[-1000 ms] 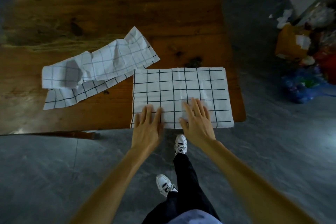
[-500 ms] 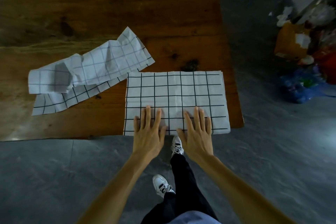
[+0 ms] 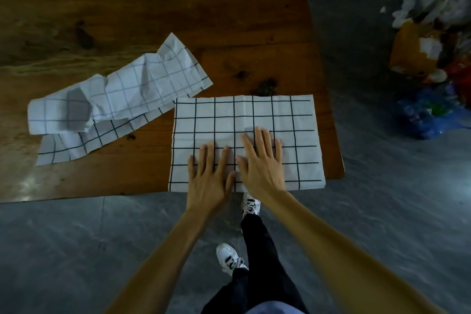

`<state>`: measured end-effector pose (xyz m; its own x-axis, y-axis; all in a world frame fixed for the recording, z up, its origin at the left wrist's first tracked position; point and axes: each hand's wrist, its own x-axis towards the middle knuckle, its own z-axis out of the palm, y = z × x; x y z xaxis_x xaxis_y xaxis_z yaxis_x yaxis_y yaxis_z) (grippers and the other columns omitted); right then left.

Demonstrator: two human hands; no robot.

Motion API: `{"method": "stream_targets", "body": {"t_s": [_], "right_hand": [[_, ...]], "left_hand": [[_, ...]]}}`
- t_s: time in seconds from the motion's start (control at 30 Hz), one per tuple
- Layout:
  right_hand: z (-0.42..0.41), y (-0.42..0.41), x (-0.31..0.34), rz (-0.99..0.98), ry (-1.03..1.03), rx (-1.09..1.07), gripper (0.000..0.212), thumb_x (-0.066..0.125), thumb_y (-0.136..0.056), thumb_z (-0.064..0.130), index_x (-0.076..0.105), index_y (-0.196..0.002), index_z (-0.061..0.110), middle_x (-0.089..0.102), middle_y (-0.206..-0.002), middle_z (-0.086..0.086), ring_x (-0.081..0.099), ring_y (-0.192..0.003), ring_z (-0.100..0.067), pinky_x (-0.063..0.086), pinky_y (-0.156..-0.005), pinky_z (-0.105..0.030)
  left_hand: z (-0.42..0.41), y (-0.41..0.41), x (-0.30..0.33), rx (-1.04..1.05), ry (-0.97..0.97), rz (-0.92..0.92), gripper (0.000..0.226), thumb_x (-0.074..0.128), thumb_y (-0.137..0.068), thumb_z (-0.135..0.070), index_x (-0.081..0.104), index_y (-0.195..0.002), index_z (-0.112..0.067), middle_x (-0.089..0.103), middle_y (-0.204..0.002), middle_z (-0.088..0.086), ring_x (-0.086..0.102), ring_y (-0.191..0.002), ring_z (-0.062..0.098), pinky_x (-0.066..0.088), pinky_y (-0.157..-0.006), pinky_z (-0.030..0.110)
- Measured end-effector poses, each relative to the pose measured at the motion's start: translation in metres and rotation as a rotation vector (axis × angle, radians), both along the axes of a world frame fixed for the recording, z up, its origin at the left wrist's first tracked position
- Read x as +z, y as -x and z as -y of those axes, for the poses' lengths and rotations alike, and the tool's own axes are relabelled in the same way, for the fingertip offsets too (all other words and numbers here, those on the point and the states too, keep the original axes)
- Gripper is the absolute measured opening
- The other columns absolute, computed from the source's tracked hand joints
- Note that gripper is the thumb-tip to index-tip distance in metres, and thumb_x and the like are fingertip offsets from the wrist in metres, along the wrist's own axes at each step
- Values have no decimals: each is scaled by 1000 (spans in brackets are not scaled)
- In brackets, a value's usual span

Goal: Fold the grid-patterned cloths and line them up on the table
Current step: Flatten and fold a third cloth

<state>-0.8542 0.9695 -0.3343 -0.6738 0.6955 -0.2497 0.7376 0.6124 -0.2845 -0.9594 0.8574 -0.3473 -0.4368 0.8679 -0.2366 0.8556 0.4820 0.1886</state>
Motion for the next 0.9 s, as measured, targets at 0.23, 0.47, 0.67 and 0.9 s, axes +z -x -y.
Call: {"method": "stream_targets", "body": {"t_s": [0.23,0.47,0.67,0.9], "right_hand": [[3,-3,-4,58,-55,3,65,5,-95,53,0,-153,24,-8,-161,-12,-15,-146,-28,-16,-114,-44],[5,-3,-8,70,-68,-12,68,3,-94,55,-5,-152,19,-9,-160,-11,-16,-146,-27,-14,-116,-44],[7,-3,-9,70,-87,-27,67,6,-95,54,-4,-151,19,-4,-161,-13,-8,-148,-30,-8,-118,-46],[-8,-30,-6,99,-50,-84,73,3,-92,61,-2,-153,20,-13,-158,-8,-13,-147,-29,-7,-119,-46]], "left_hand": [[1,0,-3,25,-6,3,69,0,-92,-64,-7,-151,-30,-12,-158,11,-16,-145,26,-11,-116,46],[5,-1,-2,28,-13,-10,70,0,-93,-64,1,-152,-25,-6,-158,14,-10,-146,29,-7,-115,47],[5,-1,-2,25,1,-24,70,5,-94,-63,6,-152,-24,-3,-158,14,-9,-146,28,-4,-116,49],[6,9,5,14,32,-35,78,9,-88,-74,4,-151,-30,-4,-158,13,-8,-145,30,-7,-114,51]]}}
